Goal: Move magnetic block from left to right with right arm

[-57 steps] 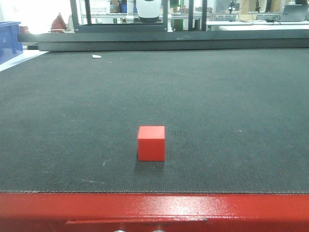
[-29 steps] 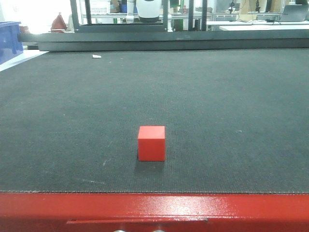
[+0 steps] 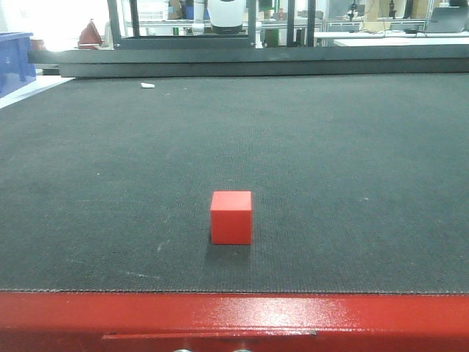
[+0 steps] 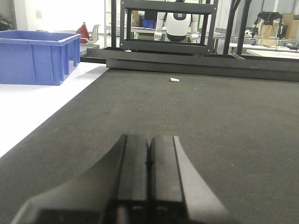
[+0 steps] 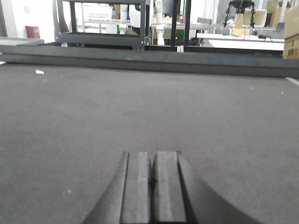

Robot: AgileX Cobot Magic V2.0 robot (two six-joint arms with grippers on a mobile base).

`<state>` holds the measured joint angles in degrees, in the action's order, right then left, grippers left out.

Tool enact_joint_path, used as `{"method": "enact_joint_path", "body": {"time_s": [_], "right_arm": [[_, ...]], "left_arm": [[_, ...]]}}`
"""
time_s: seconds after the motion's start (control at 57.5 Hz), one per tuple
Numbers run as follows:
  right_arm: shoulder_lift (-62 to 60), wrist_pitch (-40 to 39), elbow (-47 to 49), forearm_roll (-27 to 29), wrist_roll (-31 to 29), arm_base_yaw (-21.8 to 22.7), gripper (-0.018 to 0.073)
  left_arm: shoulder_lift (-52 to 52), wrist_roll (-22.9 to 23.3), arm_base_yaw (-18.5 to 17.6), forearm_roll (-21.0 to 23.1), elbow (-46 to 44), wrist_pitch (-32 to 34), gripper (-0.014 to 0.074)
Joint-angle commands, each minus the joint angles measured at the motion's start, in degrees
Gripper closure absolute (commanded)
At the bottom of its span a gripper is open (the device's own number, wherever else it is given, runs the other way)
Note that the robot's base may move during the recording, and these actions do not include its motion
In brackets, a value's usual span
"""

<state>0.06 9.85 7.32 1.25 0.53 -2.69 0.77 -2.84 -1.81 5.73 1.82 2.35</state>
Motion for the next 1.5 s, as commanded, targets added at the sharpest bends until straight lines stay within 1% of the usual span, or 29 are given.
{"method": "enact_joint_path", "body": {"time_s": [0.0,0.104,0.157,0.452,0.574,0.696,0.731,0.765,0.8,0.818,0.835,0.852,0.887,0.922,0.939,0.957,0.992,1.026,1.044,1.113,1.131,1.218,1.357,1.479], "right_arm": [[3.5,0.9,6.3,0.1,0.0,0.2,0.0539],[8.2,7.2,11.2,0.1,0.0,0.2,0.0539],[10.6,8.9,12.9,0.1,0.0,0.2,0.0539],[27.8,13.4,20.2,0.1,0.0,0.0,0.0539],[35.7,14.6,23.2,0.1,1.7,-1.7,0.0538],[42.3,14.8,26.4,0.0,5.4,-5.6,0.0526],[43.9,15.1,27.3,0.0,5.9,-6.8,0.05],[45.3,15.4,28.3,-0.1,6.2,-8.5,0.0454],[46.9,15.8,29.2,-0.1,6.7,-10.4,0.039],[47.9,16.0,29.7,-0.1,7.1,-11.3,0.0327],[48.5,16.1,30.0,-0.1,7.4,-11.9,0.0309],[49.4,16.3,30.4,-0.1,7.9,-12.5,0.0257],[50.7,16.6,31.0,-0.1,9.3,-13.6,0.0184],[52.7,17.1,32.0,-0.1,11.3,-15.3,0.0078],[53.3,17.5,32.3,-0.1,12.9,-16.2,0.0045],[54.3,18.1,32.9,-0.1,14.6,-17.0,-0.0017],[55.9,18.9,33.8,-0.1,17.0,-18.2,-0.006],[57.2,19.8,34.7,-0.2,19.3,-19.3,-0.0047],[58.1,20.6,35.3,-0.2,21.6,-20.1,-0.0041],[61.0,22.9,37.7,-0.3,26.2,-22.4,-0.004],[62.1,24.2,38.6,-0.3,28.2,-23.1,-0.004],[66.1,28.1,42.4,-0.3,32.2,-25.9,-0.004],[73.3,35.1,49.8,-0.4,34.3,-29.6,-0.004],[79.3,39.0,55.8,-0.4,36.3,-32.6,-0.004]], "left_arm": [[0.7,-0.1,-0.2,0.5,0.4,5.2,0.0722],[0.7,-0.1,-0.2,0.5,0.4,5.2,0.0722],[0.7,-0.1,-0.2,0.5,0.4,5.2,0.0722],[0.7,-0.1,-0.2,0.5,0.4,5.2,0.0722],[0.7,-0.1,-0.2,0.5,0.4,5.2,0.0722],[0.7,-0.1,-0.2,0.5,0.4,5.2,0.0722],[0.7,-0.1,-0.2,0.5,0.4,5.2,0.0722],[0.7,-0.1,-0.2,0.5,0.4,5.2,0.0722],[0.7,-0.1,-0.2,0.5,0.4,5.2,0.0722],[0.7,-0.1,-0.2,0.5,0.4,5.2,0.0722],[0.7,-0.1,-0.2,0.5,0.4,5.2,0.0722],[0.7,-0.1,-0.2,0.5,0.4,5.2,0.0722],[0.7,-0.1,-0.2,0.5,0.4,5.2,0.0722],[0.7,-0.1,-0.2,0.5,0.4,5.2,0.0722],[0.7,-0.1,-0.2,0.5,0.4,5.2,0.0722],[0.7,-0.1,-0.2,0.5,0.4,5.2,0.0722],[0.7,-0.1,-0.2,0.5,0.4,5.2,0.0722],[0.7,-0.1,-0.2,0.5,0.4,5.2,0.0722],[0.7,-0.1,-0.2,0.5,0.4,5.2,0.0722],[0.7,-0.1,-0.2,0.5,0.4,5.2,0.0722],[0.7,-0.1,-0.2,0.5,0.4,5.2,0.0722],[0.7,-0.1,-0.2,0.5,0.4,5.2,0.0722],[0.7,-0.1,-0.2,0.5,0.4,5.2,0.0722],[0.7,-0.1,-0.2,0.5,0.4,5.2,0.0722]]}}
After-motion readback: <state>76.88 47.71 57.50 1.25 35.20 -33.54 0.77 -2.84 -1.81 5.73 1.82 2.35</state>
